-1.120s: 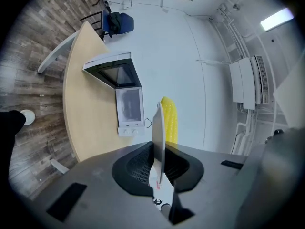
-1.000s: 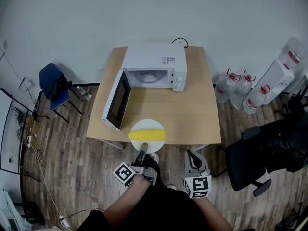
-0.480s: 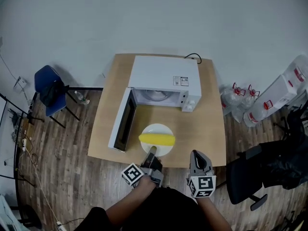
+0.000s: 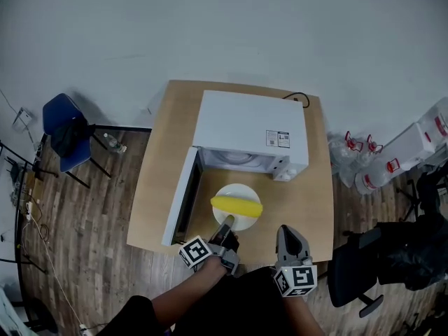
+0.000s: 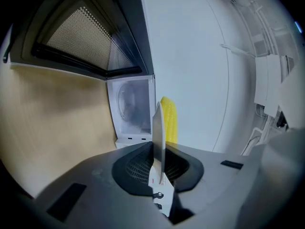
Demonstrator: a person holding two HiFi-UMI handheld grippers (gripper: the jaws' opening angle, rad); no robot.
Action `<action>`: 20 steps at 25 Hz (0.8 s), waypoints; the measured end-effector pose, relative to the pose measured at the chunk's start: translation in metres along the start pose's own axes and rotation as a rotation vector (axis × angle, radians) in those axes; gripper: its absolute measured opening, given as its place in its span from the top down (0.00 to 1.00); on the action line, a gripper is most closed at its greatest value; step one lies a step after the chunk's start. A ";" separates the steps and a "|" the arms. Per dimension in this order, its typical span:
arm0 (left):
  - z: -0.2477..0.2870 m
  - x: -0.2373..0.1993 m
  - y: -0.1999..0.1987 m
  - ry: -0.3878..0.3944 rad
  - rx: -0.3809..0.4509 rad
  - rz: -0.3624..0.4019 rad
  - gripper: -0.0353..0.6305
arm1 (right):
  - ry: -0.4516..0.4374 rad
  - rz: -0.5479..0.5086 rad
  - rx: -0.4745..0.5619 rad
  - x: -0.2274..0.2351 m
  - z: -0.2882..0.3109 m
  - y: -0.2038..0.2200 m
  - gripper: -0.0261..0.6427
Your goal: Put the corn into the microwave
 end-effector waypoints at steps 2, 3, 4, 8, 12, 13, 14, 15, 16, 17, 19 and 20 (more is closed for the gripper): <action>0.008 -0.007 -0.009 -0.018 0.001 0.025 0.90 | -0.010 -0.009 0.021 -0.003 0.007 -0.010 0.87; 0.012 -0.010 -0.012 -0.017 0.004 0.028 0.90 | -0.011 -0.015 0.016 -0.003 0.011 -0.011 0.87; 0.016 -0.013 -0.015 -0.012 0.009 0.023 0.90 | -0.009 -0.017 0.005 -0.002 0.016 -0.011 0.87; 0.029 -0.025 -0.029 -0.034 0.044 -0.006 0.90 | -0.010 -0.027 -0.023 0.008 0.036 -0.004 0.87; 0.042 -0.026 -0.040 -0.030 0.059 0.010 0.90 | -0.013 -0.053 -0.037 0.020 0.058 0.003 0.87; 0.046 -0.026 -0.042 -0.024 0.067 0.010 0.90 | -0.019 -0.052 -0.039 0.022 0.064 0.004 0.87; 0.050 -0.027 -0.044 -0.024 0.076 0.009 0.90 | -0.029 -0.051 -0.043 0.024 0.070 0.006 0.87; 0.054 -0.028 -0.046 -0.022 0.085 0.008 0.90 | -0.038 -0.049 -0.048 0.026 0.075 0.007 0.87; 0.060 -0.029 -0.049 -0.015 0.091 0.008 0.90 | -0.046 -0.046 -0.053 0.028 0.081 0.008 0.87; 0.065 -0.030 -0.052 -0.012 0.096 0.008 0.90 | -0.052 -0.042 -0.054 0.029 0.087 0.009 0.87; 0.072 -0.036 -0.058 -0.022 0.114 -0.006 0.90 | -0.070 -0.040 -0.044 0.030 0.097 0.008 0.87; 0.074 -0.041 -0.061 -0.034 0.129 -0.019 0.90 | -0.083 -0.042 -0.036 0.030 0.102 0.007 0.87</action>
Point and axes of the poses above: the fingertips, and each gripper's own axes: z forward along the fingers, x to its right, y out of its underside, the point moved 1 cm from there along -z, backward along the fingers, and after that the axes turned 9 degrees about -z, right-handed, at the moved point
